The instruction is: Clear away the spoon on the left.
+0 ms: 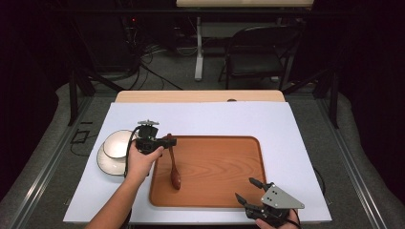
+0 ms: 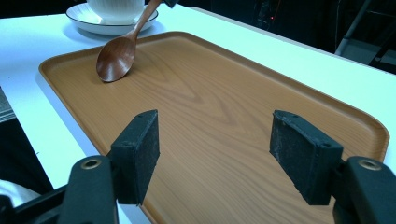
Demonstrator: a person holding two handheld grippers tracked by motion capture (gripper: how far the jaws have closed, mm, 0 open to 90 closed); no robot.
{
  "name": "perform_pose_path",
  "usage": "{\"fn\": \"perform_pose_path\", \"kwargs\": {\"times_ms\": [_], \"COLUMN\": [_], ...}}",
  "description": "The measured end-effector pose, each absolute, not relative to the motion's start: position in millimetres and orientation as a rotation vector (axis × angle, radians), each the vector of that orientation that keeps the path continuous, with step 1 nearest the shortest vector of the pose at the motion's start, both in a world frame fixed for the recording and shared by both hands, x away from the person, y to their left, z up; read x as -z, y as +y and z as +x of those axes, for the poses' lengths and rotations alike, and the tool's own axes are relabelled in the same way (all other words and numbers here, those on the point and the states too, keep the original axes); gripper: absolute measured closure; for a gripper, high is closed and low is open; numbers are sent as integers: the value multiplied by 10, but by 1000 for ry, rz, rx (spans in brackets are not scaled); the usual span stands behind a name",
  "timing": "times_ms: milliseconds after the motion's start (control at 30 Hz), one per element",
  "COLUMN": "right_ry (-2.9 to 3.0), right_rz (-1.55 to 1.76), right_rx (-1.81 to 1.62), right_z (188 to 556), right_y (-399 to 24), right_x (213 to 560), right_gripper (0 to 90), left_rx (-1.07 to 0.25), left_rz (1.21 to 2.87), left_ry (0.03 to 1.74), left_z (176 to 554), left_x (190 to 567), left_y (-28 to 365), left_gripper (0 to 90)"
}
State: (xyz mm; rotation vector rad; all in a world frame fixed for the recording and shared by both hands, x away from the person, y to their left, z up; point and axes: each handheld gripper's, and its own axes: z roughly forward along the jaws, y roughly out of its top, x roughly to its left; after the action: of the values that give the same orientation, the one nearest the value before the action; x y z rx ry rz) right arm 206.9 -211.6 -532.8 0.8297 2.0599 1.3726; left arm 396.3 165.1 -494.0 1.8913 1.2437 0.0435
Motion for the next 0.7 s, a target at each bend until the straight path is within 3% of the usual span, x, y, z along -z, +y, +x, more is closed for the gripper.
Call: {"fn": "perform_pose_path", "kwargs": {"times_ms": [700], "right_ry": [2058], "right_rz": [838], "right_rx": [-1384], "right_z": [2076], "right_y": [-2145], "right_x": [5335], "right_gripper": [329], "left_rx": [21], "left_rz": [1843], "left_ry": [1398], "left_z": [4226], "left_x": [5310], "left_y": [1559], "left_gripper": [774]}}
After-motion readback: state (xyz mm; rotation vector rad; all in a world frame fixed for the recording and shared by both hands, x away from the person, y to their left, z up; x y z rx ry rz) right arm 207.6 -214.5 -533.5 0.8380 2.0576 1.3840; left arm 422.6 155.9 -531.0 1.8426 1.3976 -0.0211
